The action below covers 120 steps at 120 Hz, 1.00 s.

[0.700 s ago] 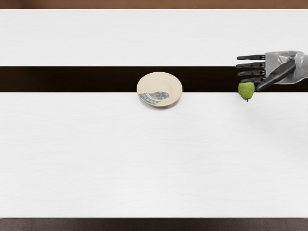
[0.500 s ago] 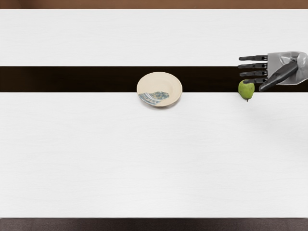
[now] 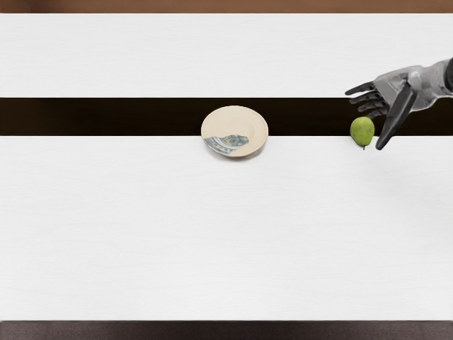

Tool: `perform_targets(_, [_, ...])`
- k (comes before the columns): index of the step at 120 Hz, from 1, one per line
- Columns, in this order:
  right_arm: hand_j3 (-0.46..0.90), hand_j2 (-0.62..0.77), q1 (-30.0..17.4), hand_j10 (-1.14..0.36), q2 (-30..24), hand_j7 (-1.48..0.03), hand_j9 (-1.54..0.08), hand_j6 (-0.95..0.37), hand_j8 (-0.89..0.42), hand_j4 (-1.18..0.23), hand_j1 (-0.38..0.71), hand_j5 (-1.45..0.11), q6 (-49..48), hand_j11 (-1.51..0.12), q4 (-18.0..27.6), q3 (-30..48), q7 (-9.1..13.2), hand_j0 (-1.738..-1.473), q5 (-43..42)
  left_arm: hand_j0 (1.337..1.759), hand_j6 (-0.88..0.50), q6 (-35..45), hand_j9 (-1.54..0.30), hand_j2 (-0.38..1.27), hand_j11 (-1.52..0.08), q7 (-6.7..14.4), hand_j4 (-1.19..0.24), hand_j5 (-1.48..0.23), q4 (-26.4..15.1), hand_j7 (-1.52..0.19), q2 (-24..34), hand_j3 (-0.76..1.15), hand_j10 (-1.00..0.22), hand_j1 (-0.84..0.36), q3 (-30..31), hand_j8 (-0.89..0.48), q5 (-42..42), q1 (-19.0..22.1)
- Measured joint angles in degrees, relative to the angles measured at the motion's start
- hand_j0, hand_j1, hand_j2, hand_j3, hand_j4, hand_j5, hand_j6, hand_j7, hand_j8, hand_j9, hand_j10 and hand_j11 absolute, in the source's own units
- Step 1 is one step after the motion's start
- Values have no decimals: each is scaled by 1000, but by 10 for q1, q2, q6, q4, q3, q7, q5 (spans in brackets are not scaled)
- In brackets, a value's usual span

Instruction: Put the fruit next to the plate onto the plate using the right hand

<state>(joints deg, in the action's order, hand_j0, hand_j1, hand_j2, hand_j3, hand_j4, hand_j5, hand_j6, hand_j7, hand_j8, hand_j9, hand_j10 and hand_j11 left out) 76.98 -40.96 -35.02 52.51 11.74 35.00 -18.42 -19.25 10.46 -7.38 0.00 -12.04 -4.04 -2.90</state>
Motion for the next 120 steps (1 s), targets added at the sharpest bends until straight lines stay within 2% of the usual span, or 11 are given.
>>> perform_targets(15, [0, -1, 44, -1, 18, 0, 0, -2, -2, -2, -349, 0, 1, 0, 0, -69, 0, -1658, -28, 1658, -14, 0, -18, 3, -18, 0, -14, -18, 0, -18, 0, 0, -14, 333, 0, -14, -1, 0])
perform_targets(36, [0, 0, 61, -2, 42, 0, 0, -3, -2, -2, -349, 0, 72, 0, -5, -124, 0, -1658, -105, 1658, -14, 0, -18, 3, -18, 0, -14, -18, 0, -18, 0, 0, -14, 333, 0, -14, -2, 0])
perform_targets(60, [0, 0, 39, -2, 100, 0, 0, -4, -3, -3, -349, 0, 165, 0, 0, -138, 0, -1658, -196, 1658, -14, 0, -18, 3, -18, 0, -14, -18, 0, -18, 0, 0, -14, 333, 0, -14, -3, 0])
perform_targets(77, [0, 0, 15, -2, 122, 0, 0, -4, -3, -3, -349, 0, 244, 0, 8, -140, 0, -1658, -248, 1658, -14, 0, -18, 3, -18, 0, -14, -18, 0, -18, 0, 0, -14, 333, 0, -14, -3, 0])
perform_targets(120, [0, -5, -20, -34, 155, -41, -42, -37, -36, -35, -312, -42, 363, -42, 22, -176, 0, -1658, -270, 1658, -14, 0, -18, 3, -18, 0, -14, -18, 0, -18, 0, 0, -14, 333, 0, -14, -3, 0])
